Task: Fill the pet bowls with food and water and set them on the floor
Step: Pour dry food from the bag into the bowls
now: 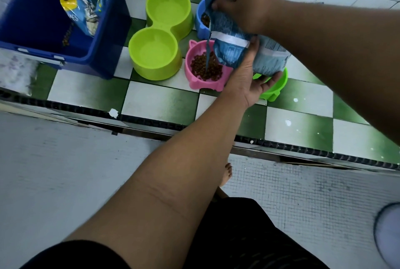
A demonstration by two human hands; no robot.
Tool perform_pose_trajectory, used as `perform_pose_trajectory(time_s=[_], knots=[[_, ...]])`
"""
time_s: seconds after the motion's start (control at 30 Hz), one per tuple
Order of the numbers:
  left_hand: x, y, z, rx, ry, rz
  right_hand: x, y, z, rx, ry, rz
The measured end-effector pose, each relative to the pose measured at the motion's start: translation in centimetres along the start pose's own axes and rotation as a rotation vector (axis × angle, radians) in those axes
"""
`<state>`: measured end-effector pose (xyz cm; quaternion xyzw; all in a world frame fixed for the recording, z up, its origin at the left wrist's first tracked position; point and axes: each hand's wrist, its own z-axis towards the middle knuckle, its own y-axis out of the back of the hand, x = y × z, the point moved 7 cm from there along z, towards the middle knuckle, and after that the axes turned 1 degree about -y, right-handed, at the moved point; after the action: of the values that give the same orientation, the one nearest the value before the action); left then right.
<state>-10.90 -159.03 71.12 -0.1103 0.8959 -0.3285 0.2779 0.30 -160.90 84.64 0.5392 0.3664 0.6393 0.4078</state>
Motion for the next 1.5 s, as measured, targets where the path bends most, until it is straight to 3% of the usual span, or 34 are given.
perform_pose_trajectory(time_s=[0.6, 0.83, 0.97, 1.13, 1.33, 1.5], knots=[[-0.1, 0.5, -0.8, 0.019, 0.045, 0.256, -1.9, 3.1, -3.2, -0.139, -0.221, 0.077], [-1.7, -0.7, -0.2, -0.155, -0.136, 0.329, -3.1, 6.2, -5.4, -0.344, -0.210, 0.226], [-1.5, -2.6, 0.2, -0.107, -0.214, 0.280, -4.1, 8.0, -6.8, -0.397, -0.191, 0.280], [2.3, -5.2, 0.9, -0.076, -0.196, 0.230, -5.9, 9.4, -7.9, -0.321, -0.148, 0.207], [7.9, -7.4, 2.4, 0.017, -0.002, 0.166, -9.1, 7.3, -8.5, -0.179, -0.157, 0.042], [10.3, -6.9, 3.9, 0.002, 0.060, 0.059, -11.2, 5.3, -8.6, -0.089, -0.181, 0.010]])
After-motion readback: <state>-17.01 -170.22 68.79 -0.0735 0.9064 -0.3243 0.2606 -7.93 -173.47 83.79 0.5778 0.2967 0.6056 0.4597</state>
